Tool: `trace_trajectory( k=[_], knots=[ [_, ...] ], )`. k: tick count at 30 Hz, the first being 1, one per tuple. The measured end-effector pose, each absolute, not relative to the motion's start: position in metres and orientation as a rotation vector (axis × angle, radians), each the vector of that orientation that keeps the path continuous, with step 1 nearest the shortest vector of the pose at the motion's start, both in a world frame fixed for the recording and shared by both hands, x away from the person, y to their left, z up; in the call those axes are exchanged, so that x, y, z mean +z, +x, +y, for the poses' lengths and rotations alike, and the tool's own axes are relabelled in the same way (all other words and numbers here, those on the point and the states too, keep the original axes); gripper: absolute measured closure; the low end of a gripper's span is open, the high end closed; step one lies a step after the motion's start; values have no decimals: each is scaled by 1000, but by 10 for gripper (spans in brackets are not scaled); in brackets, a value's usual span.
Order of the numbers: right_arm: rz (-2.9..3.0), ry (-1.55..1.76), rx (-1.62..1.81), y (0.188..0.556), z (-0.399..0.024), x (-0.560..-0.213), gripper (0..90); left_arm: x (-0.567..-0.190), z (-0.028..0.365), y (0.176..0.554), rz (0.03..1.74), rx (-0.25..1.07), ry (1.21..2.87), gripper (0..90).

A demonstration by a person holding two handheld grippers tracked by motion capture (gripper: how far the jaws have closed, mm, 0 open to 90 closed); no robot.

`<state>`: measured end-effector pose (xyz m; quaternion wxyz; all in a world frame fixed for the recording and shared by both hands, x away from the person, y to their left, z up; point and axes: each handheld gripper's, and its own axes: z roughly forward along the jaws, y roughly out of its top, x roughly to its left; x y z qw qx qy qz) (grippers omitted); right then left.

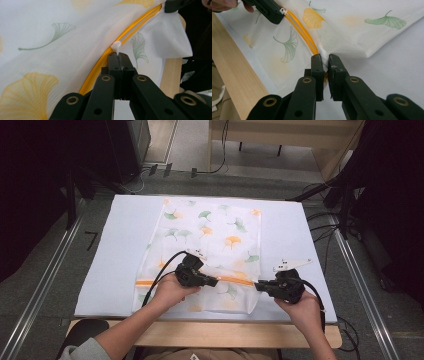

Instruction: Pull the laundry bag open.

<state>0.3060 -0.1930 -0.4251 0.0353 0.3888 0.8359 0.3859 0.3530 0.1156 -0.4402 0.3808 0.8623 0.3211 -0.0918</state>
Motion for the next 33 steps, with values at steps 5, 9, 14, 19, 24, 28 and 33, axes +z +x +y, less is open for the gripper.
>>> trace_trajectory(
  k=[5,9,14,19,24,28,33],
  knots=[
    [2559,1199,1201,306,-195,-424,852,-439,116,354,829,-217,2191,900],
    [2565,1197,1188,306,-194,-425,852,-441,115,355,836,-221,2188,900],
    [2566,1198,1188,306,-194,-426,851,-442,115,356,835,-225,2190,900],
    [2570,1196,1192,306,-194,-426,851,-441,116,357,830,-231,2191,900],
    [2572,1196,1193,307,-194,-426,851,-441,117,358,832,-246,2185,900],
    [2575,1196,1195,306,-194,-426,851,-441,117,359,832,-241,2188,900],
    [2573,1194,1190,306,-194,-425,851,-442,118,359,837,-236,2194,900]
  ],
)
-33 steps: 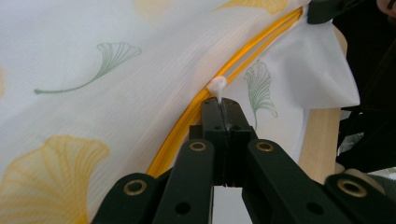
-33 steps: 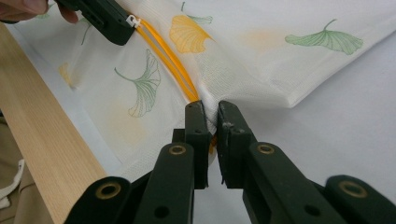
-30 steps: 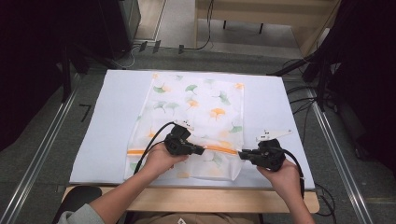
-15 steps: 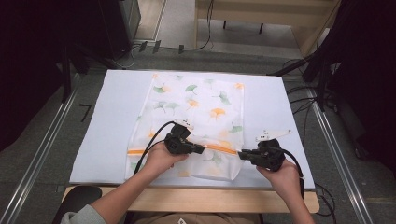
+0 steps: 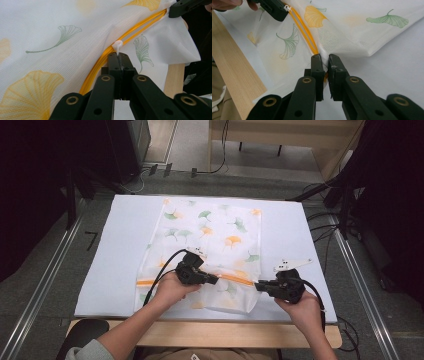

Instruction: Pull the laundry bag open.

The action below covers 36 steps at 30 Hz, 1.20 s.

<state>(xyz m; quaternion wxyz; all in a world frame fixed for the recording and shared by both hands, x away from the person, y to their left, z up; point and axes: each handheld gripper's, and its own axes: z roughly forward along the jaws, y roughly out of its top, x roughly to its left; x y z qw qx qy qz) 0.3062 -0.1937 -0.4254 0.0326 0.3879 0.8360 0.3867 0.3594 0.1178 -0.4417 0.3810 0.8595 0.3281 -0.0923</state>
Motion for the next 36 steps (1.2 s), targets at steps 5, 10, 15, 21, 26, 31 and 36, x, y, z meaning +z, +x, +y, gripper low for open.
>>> trace_trajectory(
  k=[5,10,15,21,26,31,36],
  knots=[
    [2573,1195,1191,307,-195,-425,851,-442,125,362,861,-230,2189,900],
    [2574,1203,1185,308,-195,-426,851,-438,139,361,884,-223,2181,900],
    [2578,1204,1183,308,-196,-426,851,-437,151,359,909,-214,2184,900],
    [2584,1202,1178,311,-196,-426,851,-437,151,357,921,-210,2175,900],
    [2586,1203,1178,311,-196,-426,850,-438,150,358,920,-212,2172,900],
    [2584,1210,1181,311,-197,-426,850,-437,150,358,917,-208,2168,900],
    [2586,1207,1180,311,-196,-427,850,-437,150,359,920,-208,2173,900]
  ],
)
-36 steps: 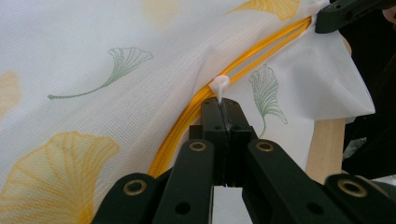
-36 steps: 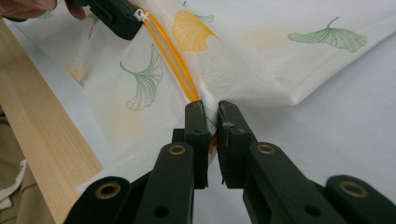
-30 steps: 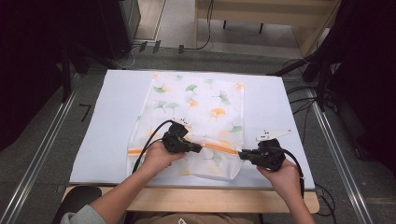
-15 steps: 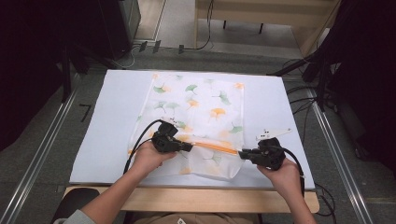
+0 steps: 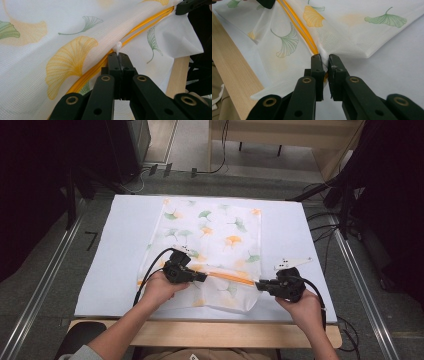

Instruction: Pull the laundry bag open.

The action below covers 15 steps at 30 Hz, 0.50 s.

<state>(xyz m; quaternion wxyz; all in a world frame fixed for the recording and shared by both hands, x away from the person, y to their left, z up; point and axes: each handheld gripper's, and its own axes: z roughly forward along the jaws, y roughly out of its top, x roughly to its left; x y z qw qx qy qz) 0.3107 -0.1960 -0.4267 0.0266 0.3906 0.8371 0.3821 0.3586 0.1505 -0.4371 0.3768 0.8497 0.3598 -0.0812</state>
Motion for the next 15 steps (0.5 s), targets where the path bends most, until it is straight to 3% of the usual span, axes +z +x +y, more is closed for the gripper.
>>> trace_trajectory(
  k=[15],
  knots=[
    [2589,1211,1181,310,-196,-427,850,-437,150,358,917,-203,2174,900]
  ],
)
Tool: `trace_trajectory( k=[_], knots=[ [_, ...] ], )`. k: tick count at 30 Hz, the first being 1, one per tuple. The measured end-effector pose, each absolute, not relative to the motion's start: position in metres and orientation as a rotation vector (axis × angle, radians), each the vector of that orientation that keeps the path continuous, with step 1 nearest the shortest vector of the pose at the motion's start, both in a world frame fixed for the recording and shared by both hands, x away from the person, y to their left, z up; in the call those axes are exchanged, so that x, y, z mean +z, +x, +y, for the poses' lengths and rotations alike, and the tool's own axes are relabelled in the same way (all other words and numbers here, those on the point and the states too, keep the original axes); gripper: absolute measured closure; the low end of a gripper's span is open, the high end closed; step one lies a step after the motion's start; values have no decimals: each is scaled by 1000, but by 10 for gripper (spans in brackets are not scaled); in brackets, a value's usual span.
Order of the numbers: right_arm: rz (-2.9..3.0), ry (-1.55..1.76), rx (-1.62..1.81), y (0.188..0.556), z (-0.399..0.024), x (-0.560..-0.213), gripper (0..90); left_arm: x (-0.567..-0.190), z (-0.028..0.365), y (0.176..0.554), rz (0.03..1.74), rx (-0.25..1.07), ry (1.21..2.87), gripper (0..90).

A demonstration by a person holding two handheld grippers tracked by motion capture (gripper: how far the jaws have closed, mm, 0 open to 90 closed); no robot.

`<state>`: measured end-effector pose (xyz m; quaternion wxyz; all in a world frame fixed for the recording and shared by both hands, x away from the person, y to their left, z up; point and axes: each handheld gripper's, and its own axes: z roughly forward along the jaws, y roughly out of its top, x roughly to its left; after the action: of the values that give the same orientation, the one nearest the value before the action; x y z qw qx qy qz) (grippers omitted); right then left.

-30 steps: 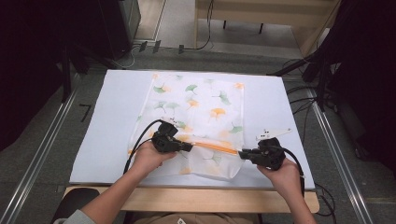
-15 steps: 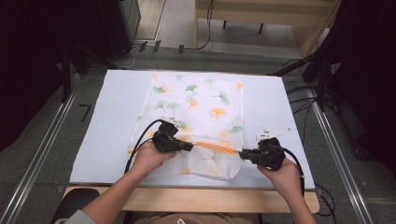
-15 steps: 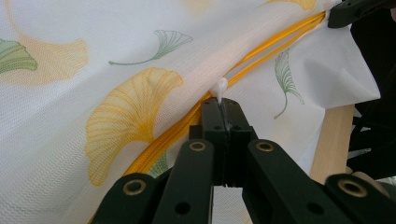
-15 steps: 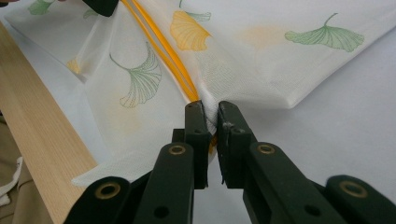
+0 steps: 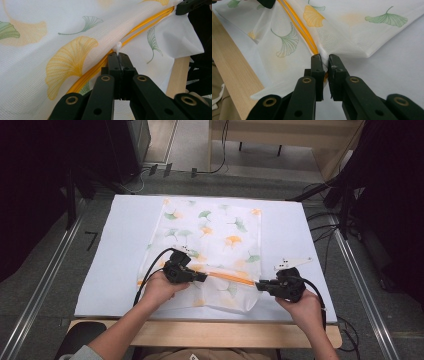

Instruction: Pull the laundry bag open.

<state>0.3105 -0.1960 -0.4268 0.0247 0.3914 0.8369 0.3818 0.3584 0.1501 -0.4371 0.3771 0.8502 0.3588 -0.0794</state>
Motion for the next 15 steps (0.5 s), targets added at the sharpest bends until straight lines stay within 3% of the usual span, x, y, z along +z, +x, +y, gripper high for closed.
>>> trace_trajectory(
  k=[15],
  knots=[
    [2588,1216,1174,311,-196,-427,850,-439,152,359,939,-204,2184,900]
  ],
)
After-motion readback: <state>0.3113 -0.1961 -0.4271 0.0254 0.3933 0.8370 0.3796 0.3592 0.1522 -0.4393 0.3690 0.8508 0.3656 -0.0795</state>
